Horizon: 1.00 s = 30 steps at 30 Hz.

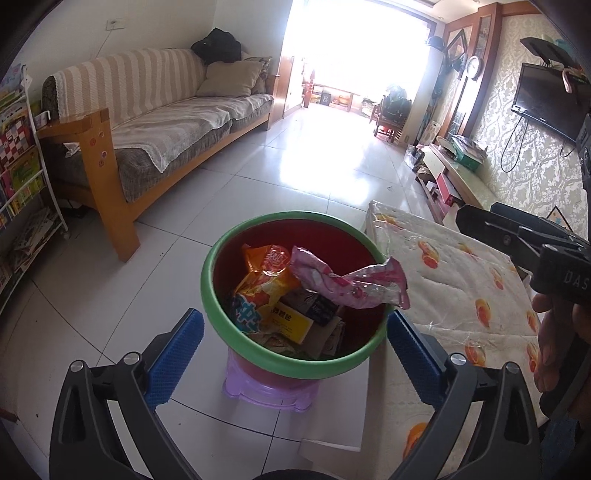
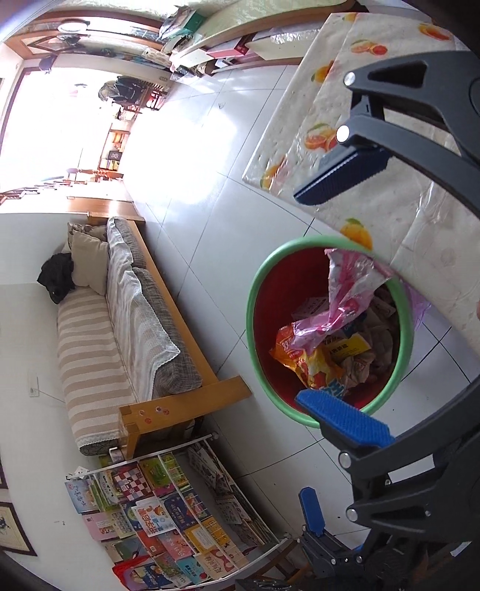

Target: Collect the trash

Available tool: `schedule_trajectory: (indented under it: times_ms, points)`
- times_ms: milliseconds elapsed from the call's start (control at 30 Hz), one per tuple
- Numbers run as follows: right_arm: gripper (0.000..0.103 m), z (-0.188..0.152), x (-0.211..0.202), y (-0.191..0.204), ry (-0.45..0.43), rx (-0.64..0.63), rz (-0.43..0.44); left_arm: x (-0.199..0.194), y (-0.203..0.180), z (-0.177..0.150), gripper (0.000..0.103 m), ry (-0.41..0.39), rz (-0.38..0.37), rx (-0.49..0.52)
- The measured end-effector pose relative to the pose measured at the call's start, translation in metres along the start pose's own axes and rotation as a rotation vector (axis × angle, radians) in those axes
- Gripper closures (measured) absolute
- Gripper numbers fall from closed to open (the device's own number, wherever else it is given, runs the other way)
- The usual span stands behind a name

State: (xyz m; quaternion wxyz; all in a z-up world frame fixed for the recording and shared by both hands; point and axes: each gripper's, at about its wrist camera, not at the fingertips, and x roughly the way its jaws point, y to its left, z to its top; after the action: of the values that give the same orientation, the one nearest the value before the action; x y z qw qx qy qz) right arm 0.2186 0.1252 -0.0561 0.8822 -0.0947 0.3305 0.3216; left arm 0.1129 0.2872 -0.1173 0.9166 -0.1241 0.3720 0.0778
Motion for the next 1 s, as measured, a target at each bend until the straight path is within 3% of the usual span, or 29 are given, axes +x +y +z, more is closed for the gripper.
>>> schedule_trajectory:
  times_ms: [200,433,667,1000]
  points:
    - [0.005,-0.018,-0.060,-0.047,-0.018,0.089,-0.101,-0.013,-0.065,0.002,0.008,0.001,-0.036,0.074]
    - [0.005,-0.055,-0.126,-0.096,-0.041,0.162,-0.233,-0.039,-0.140,-0.005,0.008,-0.052,-0.022,0.156]
    - [0.005,-0.087,-0.181,-0.121,-0.066,0.176,-0.313,-0.075,-0.197,-0.012,0.008,-0.156,-0.006,0.224]
    - [0.005,-0.122,-0.239,-0.142,-0.087,0.246,-0.385,-0.114,-0.251,-0.029,0.008,-0.211,-0.051,0.294]
